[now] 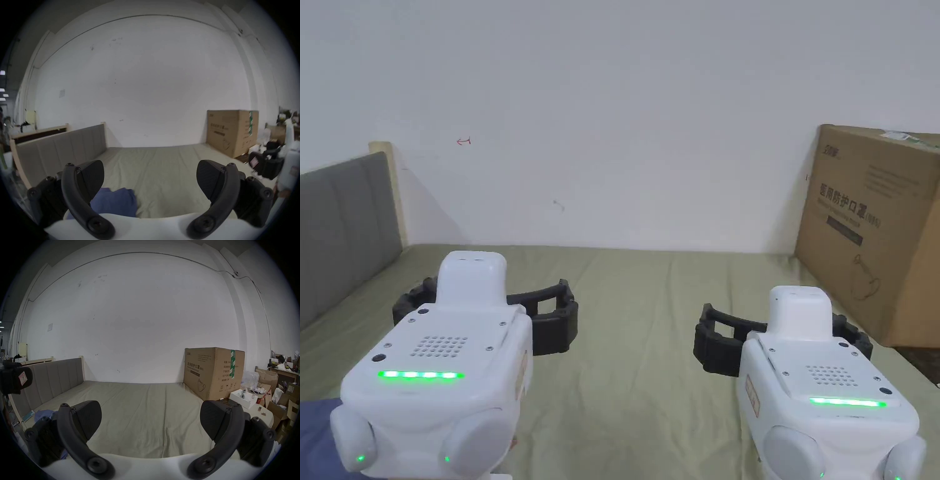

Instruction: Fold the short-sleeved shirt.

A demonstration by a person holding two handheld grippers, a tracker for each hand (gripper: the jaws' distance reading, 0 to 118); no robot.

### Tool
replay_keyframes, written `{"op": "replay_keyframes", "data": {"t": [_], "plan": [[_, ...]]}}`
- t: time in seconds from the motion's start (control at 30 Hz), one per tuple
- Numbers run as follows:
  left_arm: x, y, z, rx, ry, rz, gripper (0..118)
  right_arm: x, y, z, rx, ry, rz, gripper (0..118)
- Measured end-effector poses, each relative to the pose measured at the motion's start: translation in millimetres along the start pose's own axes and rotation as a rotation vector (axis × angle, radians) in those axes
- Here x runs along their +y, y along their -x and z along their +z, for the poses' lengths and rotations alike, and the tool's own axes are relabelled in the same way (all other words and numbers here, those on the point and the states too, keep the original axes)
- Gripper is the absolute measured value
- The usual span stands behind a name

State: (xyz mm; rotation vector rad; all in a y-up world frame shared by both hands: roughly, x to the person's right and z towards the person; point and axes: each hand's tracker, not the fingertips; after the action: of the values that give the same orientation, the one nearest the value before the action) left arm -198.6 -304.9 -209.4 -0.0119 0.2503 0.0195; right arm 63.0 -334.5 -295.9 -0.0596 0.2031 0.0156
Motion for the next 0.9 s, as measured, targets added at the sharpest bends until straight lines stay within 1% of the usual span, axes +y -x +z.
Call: {"op": "replay_keyframes", "data": {"t": [0.07, 0.13, 0.17, 0.23, 0.33, 0.5, 0.6, 0.7, 0.9], "plan": [[1.3, 2.9, 0.2, -0.030, -0.008, 0.039, 115, -0.6, -0.9, -0.9, -0.005, 0.000, -0.004, 118], [1.2, 2.1, -0.2, 0.020, -0.023, -0.005, 115, -0.6, -1.9, -1.7, -0.008, 0.002, -0.009, 118], [1.2, 0.7, -0.7, 0.037, -0.018, -0.052, 115, -0.7, -2.3, -1.9, -0.008, 0.005, -0.012, 118], [0.9, -1.3, -1.3, 0.044, -0.008, -0.088, 115, -1.2, -3.1, -2.0, -0.004, 0.005, -0.016, 118], [0.8, -0.9, -1.3, 0.050, 0.003, -0.079, 115, -1.9, -2.3, -2.4, -0.009, 0.005, -0.006, 118], [2.4, 5.4, -6.5, 0.046, 0.050, -0.019, 115, -1.6, -2.4, -2.3, -0.004, 0.008, -0.011, 118], [1.3, 6.0, -6.4, 0.056, 0.052, -0.013, 115, -0.4, -1.9, -1.4, -0.015, 0.001, 0.009, 118], [-0.6, 5.0, -4.8, 0.068, 0.038, -0.030, 115, 1.3, -2.6, -2.1, -0.012, 0.001, 0.008, 118], [-3.6, -2.5, -9.4, 0.079, 0.051, -0.080, 115, 1.2, -3.4, -3.1, -0.004, 0.008, -0.019, 118]]}}
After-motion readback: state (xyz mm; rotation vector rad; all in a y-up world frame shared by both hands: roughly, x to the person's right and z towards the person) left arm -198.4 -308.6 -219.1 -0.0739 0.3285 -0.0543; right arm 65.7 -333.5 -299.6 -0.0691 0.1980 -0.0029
